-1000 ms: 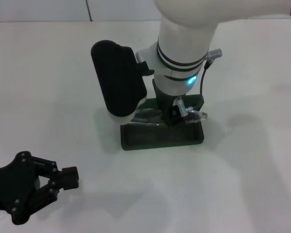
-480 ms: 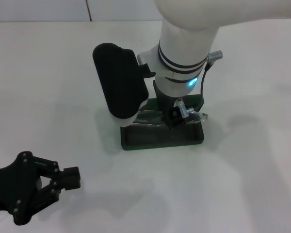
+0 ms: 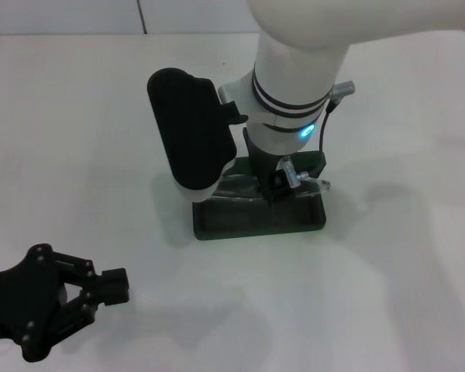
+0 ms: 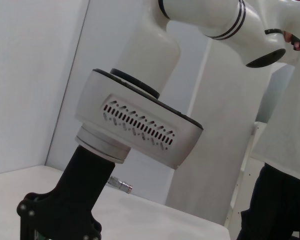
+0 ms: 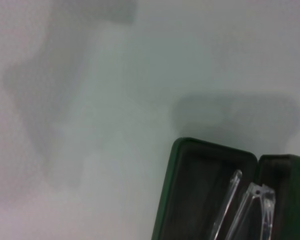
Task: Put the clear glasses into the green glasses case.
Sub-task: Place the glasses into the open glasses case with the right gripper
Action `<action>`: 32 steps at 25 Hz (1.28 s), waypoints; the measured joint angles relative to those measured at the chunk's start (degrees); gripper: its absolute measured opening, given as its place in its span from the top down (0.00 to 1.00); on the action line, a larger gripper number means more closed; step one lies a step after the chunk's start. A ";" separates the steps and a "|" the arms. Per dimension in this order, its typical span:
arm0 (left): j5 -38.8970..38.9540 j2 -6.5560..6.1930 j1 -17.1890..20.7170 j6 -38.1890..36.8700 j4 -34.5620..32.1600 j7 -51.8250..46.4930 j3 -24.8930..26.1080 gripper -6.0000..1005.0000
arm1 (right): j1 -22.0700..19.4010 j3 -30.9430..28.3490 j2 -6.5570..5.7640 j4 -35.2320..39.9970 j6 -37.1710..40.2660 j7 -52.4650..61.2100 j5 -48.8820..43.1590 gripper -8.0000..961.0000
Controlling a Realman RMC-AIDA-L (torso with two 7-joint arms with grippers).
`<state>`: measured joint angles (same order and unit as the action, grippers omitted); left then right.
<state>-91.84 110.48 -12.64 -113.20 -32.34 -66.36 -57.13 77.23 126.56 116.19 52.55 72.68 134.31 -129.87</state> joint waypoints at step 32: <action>0.40 0.00 0.34 0.01 0.00 0.70 0.10 0.86 | -0.07 1.45 0.00 0.76 -0.15 1.02 -1.18 0.81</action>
<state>-91.44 110.47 -12.30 -113.20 -32.34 -65.66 -57.04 77.16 128.01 116.19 53.31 72.53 135.34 -131.05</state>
